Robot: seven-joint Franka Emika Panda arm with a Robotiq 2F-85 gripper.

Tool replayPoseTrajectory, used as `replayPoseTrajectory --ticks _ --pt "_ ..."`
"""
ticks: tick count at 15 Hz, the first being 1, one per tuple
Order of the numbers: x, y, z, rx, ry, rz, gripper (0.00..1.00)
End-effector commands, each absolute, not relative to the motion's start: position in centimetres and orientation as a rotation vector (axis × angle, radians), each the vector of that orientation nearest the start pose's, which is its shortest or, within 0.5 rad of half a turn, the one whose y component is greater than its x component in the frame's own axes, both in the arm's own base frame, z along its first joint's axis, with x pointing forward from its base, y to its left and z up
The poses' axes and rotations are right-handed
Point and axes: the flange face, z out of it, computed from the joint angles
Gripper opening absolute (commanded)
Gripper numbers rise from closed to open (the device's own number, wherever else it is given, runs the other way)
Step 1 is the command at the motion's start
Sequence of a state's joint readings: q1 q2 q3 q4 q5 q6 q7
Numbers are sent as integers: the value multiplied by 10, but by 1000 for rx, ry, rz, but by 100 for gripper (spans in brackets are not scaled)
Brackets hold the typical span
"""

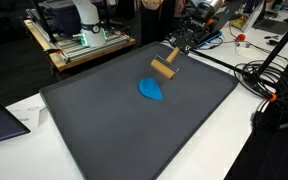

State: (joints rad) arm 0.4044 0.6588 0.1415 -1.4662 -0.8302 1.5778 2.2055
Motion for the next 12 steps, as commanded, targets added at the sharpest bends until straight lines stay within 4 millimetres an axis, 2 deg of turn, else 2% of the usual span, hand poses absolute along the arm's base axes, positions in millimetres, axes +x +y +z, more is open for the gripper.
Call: replayPoseTrajectory --ticks 1,5,12 --pt "617 236 324 1967 -1597 663 23" --pt "626 194 348 2117 -1596 574 23" --pt "628 96 397 2407 -1468 413 23"
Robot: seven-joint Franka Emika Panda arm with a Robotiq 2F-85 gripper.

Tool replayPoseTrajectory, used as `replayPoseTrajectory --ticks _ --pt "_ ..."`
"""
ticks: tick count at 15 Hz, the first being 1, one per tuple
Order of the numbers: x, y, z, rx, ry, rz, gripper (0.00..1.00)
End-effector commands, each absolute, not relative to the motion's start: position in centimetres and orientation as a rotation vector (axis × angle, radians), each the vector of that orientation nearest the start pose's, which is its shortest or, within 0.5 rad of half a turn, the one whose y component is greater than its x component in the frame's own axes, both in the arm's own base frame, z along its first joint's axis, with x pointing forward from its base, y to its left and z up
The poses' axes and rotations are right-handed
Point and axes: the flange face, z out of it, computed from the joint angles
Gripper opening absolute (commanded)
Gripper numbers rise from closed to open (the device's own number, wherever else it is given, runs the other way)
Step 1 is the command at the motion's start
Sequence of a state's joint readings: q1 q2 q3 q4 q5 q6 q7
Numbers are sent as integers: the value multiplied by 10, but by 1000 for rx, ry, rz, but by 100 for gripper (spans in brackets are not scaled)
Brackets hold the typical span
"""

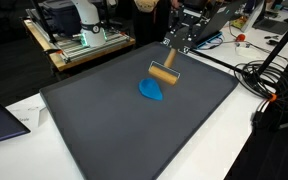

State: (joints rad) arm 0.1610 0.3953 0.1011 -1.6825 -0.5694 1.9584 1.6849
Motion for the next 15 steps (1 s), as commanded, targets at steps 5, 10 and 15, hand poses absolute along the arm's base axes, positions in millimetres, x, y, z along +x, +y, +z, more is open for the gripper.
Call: replayPoseTrajectory --ticks 5,10,15 --pt "627 40 425 -2980 1426 -347 23" --pt "623 16 427 -3055 1042 -150 23" --pt "621 4 417 -3083 733 -5 23"
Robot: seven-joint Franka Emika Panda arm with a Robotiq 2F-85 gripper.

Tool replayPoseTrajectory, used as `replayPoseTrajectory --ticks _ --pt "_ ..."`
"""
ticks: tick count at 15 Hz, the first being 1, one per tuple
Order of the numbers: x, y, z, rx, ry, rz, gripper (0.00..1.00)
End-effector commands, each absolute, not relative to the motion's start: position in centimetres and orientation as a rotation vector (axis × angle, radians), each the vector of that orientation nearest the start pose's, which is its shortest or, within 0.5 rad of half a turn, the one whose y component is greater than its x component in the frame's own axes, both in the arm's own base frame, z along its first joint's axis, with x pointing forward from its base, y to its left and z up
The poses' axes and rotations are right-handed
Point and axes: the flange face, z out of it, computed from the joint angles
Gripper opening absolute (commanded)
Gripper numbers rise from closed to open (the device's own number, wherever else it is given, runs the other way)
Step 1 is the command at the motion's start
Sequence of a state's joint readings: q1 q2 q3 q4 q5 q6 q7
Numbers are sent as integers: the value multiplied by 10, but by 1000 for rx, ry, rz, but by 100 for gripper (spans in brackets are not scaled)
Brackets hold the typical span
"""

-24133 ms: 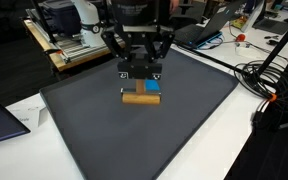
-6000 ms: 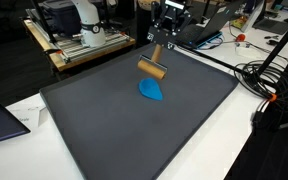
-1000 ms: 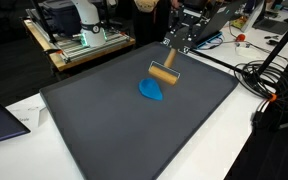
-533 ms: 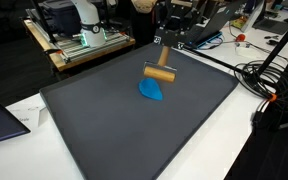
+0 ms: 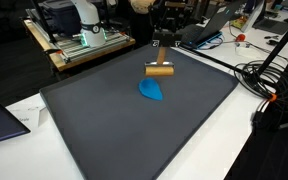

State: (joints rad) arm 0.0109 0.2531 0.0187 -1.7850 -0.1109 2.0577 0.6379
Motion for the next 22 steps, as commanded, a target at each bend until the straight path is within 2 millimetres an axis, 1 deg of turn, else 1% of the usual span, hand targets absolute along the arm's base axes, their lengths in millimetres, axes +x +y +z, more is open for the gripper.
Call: replayPoseTrajectory --ticks 1,2,3,4,6,10,11,13,18,20,22 --pt "621 1 412 -3085 697 30 23" --pt "620 -2 408 -3093 674 62 23" --pt "622 -6 406 -3087 722 40 23" --pt "625 1 405 -3110 731 27 48" --pt "625 -4 401 -3112 739 37 48" --pt "624 -5 400 -3112 739 40 48" --pt "627 -6 399 -3107 685 69 23" --pt "629 -8 390 -3107 629 119 23" --pt "635 -9 358 -3090 503 248 23" --pt "639 -11 347 -3090 508 267 23" --pt "642 -13 340 -3097 531 264 23"
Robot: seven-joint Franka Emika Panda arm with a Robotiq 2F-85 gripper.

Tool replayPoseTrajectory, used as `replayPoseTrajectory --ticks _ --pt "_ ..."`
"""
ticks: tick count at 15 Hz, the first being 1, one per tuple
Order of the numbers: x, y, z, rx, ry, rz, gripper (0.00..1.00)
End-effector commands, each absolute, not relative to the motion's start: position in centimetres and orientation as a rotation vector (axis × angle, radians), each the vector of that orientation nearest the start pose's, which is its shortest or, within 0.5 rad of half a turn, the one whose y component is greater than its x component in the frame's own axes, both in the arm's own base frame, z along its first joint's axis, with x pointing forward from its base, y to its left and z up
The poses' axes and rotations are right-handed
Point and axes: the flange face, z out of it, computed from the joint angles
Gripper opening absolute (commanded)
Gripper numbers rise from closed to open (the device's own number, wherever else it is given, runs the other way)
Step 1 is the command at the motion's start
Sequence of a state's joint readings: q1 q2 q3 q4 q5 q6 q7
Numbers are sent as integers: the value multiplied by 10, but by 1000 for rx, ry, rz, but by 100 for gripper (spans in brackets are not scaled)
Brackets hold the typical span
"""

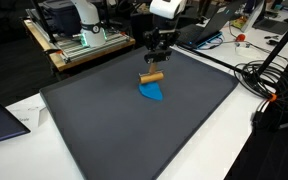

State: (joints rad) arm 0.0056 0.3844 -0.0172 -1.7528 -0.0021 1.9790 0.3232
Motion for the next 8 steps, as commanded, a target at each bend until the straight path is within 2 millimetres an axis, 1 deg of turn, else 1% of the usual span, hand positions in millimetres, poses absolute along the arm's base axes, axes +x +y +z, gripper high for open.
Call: replayPoseTrajectory --ticks 1,5,8 --pt "643 -14 337 -3099 526 273 23" --pt "649 -19 327 -3089 527 285 23" --pt "650 -21 310 -3076 507 340 23"
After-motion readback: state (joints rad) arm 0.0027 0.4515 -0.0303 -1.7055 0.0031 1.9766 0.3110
